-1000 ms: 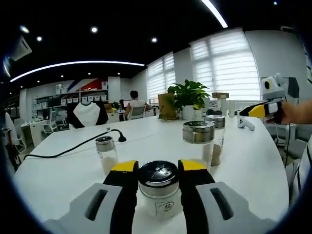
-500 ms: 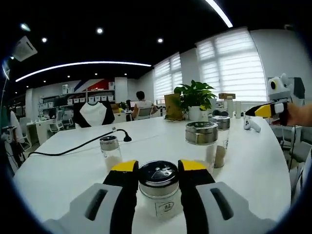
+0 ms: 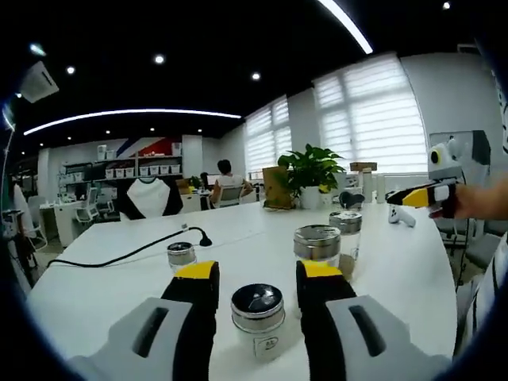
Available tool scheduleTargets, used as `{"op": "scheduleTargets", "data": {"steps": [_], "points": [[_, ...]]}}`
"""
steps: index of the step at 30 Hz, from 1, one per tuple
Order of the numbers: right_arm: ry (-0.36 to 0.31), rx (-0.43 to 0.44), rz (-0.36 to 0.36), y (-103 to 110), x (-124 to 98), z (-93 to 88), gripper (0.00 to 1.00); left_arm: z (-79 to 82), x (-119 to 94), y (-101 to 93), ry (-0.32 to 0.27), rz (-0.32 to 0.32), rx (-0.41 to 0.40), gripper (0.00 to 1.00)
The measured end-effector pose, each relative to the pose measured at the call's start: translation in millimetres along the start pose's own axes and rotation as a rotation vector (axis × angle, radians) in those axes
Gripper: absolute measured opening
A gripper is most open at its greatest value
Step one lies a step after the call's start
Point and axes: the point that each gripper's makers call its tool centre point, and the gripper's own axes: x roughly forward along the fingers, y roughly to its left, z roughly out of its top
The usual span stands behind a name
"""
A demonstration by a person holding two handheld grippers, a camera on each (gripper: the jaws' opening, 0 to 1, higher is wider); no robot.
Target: Rotate the seasoning bottle until the label or dispensing opening points toward the visible target arrow and the bottle remains upright within the marked orientation range
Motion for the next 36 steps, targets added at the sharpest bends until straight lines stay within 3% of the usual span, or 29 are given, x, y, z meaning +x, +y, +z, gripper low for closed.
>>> {"op": "scheduleTargets", "data": {"steps": [6,13,15,17,21,22,26,33,36], "points": [[-0.010,-0.030,0.024,4.1,-0.7,9.7,0.34,22.1,-26.9,17.4,-0.040,0.033,-0.061,0.43],[-0.042,-0.081,0.019,6.2,3.7,29.6,0.38,38.0,-50.7,31.8,-0.040,0.061,-0.039,0.44],[-0.051,-0.087,0.012,5.3,4.8,33.2,0.38,32.9,-53.2,28.8,-0.007,0.042,-0.114,0.40],[-0.053,-0.088,0.009,4.5,5.9,35.2,0.39,36.0,-54.9,31.5,-0.027,0.062,-0.074,0.42],[-0.074,-0.060,-0.010,0.6,7.8,42.5,0.42,34.7,-60.7,34.3,-0.016,0.060,-0.077,0.43],[-0.069,-0.015,-0.038,-5.4,9.3,42.7,0.46,35.1,-62.4,34.6,-0.017,0.053,-0.071,0.42],[-0.053,0.011,-0.061,-14.4,8.8,42.2,0.48,38.4,-73.3,37.2,-0.014,0.043,-0.070,0.45],[-0.066,-0.094,-0.085,-21.5,3.0,51.3,0.50,50.0,-95.6,53.4,-0.038,0.081,-0.094,0.48],[-0.058,-0.107,-0.080,-27.3,3.1,53.1,0.54,48.8,-103.2,65.0,-0.023,0.130,-0.081,0.48]]}}
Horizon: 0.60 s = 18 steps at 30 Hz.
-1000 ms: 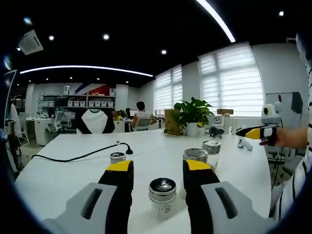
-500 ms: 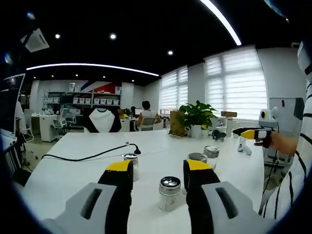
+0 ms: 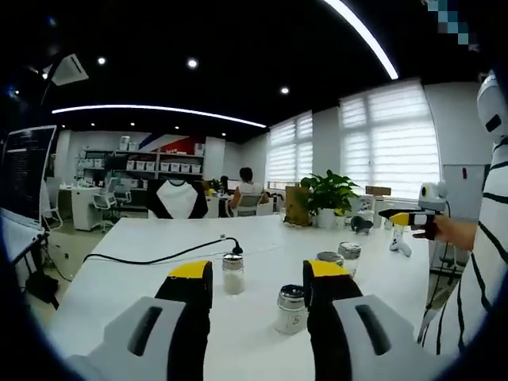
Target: Rotate the seasoning bottle until the label or dispensing opening points toward the visible target arrow and the bottle remains upright within the marked orientation range
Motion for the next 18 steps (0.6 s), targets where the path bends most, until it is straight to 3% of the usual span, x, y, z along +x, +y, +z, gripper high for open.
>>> {"op": "scheduleTargets", "data": {"steps": [6,11,13,15,18], "points": [[0.031,-0.022,-0.034,-10.8,5.3,-4.8,0.53,-3.1,-0.7,10.8,-0.015,0.046,-0.005,0.48],[0.048,-0.001,-0.068,-17.7,12.1,-14.0,0.53,-10.0,9.5,10.5,0.017,0.056,0.024,0.49],[0.074,0.006,-0.087,-20.9,15.6,-19.4,0.50,-6.5,11.8,11.6,0.004,0.065,0.034,0.49],[0.100,-0.024,-0.074,-19.0,18.5,-22.3,0.50,0.3,13.5,10.2,-0.038,0.047,-0.011,0.50],[0.080,0.017,-0.063,-16.8,19.3,-19.0,0.50,-0.6,14.2,16.3,-0.030,0.067,0.001,0.49]]}}
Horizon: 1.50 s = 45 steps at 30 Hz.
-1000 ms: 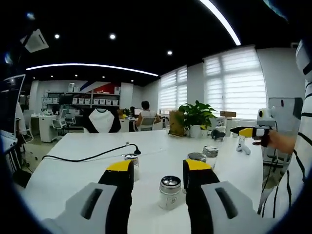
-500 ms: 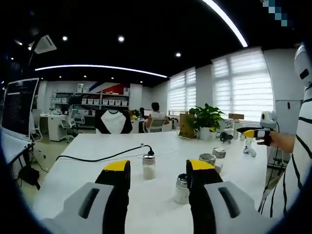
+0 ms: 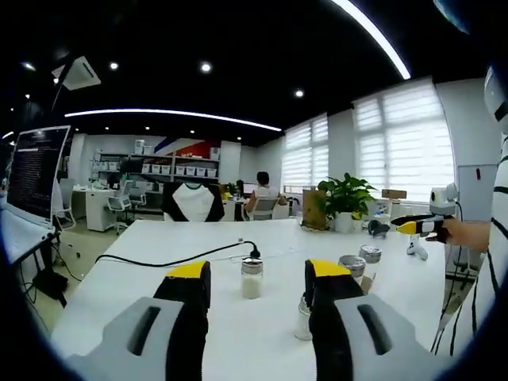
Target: Rotate the seasoning bottle until the label or dispensing opening points toward the visible target arrow and the bottle remains upright within the marked orientation range
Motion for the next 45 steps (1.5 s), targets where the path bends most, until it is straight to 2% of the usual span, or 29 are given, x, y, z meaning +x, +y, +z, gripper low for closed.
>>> {"op": "scheduleTargets", "data": {"steps": [6,9,13,16,22,23,25,27,32,35,37,40,45], "points": [[0.032,0.036,-0.019,-3.6,-4.4,-8.4,0.49,4.1,6.4,3.3,-0.001,-0.008,-0.012,0.48],[0.025,0.029,-0.028,-3.5,-9.0,-10.4,0.38,11.6,2.6,4.2,-0.021,-0.015,0.003,0.48],[0.042,0.013,-0.040,-4.3,-6.6,-14.1,0.40,5.7,0.8,13.6,0.002,0.000,0.024,0.48],[0.043,0.023,-0.052,-4.8,-6.9,-14.6,0.40,-1.5,7.9,16.8,0.011,-0.006,0.013,0.48],[0.063,0.017,-0.071,-3.7,-14.0,-16.7,0.40,-6.7,38.1,3.1,0.033,-0.086,0.055,0.48],[0.064,0.022,-0.075,-3.8,-15.5,-16.9,0.40,-5.3,42.9,-0.2,0.018,-0.109,0.064,0.46],[0.063,0.045,-0.084,-4.4,-18.9,-17.4,0.37,-9.0,51.5,-10.5,0.034,-0.180,0.049,0.43],[0.042,0.083,-0.090,-3.5,-22.5,-14.7,0.36,-10.5,61.1,-7.0,0.048,-0.179,0.031,0.44],[0.054,0.062,-0.092,0.3,-27.7,-19.0,0.36,-9.7,80.2,-3.6,0.056,-0.196,0.068,0.46],[0.061,0.065,-0.100,-0.8,-29.9,-22.0,0.37,-11.5,92.6,-2.5,0.055,-0.209,0.055,0.46],[0.068,0.068,-0.107,-2.3,-31.4,-24.4,0.37,-18.4,103.0,-3.0,0.074,-0.219,0.034,0.46],[0.065,0.076,-0.111,-3.3,-34.6,-23.9,0.35,-27.0,117.1,-5.0,0.088,-0.222,0.045,0.42],[0.058,0.077,-0.117,-1.7,-40.4,-21.8,0.35,-39.1,139.1,-15.5,0.117,-0.254,0.073,0.48]]}}
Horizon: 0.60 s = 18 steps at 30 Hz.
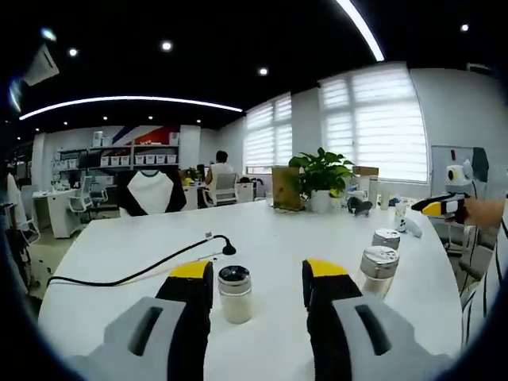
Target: Rotate the seasoning bottle until the label or dispensing opening points toward the visible target arrow and the bottle remains upright within the marked orientation range
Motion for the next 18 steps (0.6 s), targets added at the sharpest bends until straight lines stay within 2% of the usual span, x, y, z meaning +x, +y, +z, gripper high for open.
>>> {"op": "scheduleTargets", "data": {"steps": [4,8,10,12,18], "points": [[0.002,-0.008,-0.004,1.8,-2.3,-0.6,0.35,-7.5,16.5,3.3,-0.006,0.008,0.021,0.49],[0.000,-0.011,-0.009,0.8,-6.1,0.1,0.35,-15.6,30.1,20.5,-0.023,0.060,0.041,0.49],[0.002,-0.008,-0.014,-1.8,-8.1,-0.5,0.35,-17.9,36.3,25.1,-0.031,0.063,0.041,0.51],[0.004,-0.006,-0.020,-3.8,-9.5,-0.7,0.35,-19.6,40.0,27.9,-0.040,0.071,0.021,0.52],[0.000,-0.020,-0.028,-7.2,-12.3,0.6,0.31,-27.0,50.8,25.5,-0.041,0.057,0.038,0.53]]}}
